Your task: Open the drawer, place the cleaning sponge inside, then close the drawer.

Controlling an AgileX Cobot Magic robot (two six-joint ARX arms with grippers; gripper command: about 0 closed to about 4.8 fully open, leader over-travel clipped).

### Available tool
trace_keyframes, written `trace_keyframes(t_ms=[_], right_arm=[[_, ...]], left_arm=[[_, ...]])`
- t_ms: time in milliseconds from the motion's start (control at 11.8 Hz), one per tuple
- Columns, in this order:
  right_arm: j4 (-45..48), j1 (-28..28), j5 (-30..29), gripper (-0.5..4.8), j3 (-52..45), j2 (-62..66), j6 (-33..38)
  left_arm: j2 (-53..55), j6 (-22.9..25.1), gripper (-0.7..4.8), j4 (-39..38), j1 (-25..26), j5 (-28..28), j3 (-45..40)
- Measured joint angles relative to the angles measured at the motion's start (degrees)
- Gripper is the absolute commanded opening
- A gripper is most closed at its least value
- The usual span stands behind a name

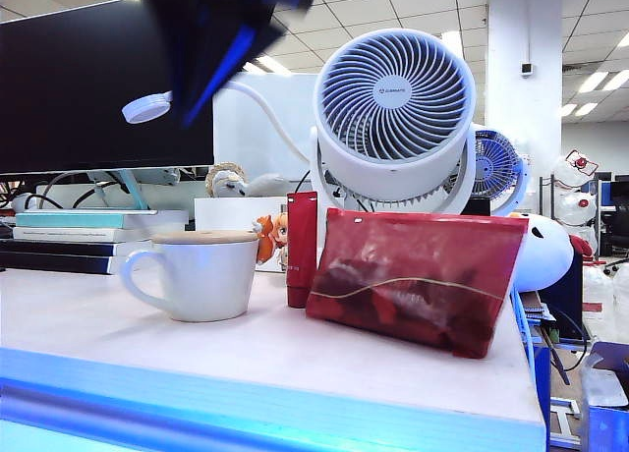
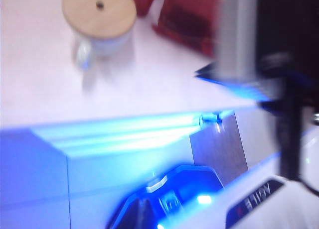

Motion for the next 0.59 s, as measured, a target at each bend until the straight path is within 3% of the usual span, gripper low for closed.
trace_keyframes(t_ms=[340,595], right_arm=[[-0.9,-2.43,3.91,-0.01,0.0,-9.9,2.93],[2.01,-10.21,4.17,-0.01,-0.02,-25.57,-2.84]], left_arm=[[0.0,-0.02,-0.05,4.42,0.0,0.7,0.0],[-0.48,-0.24,-0.05,8.92,-0.02,8.98,0.0]])
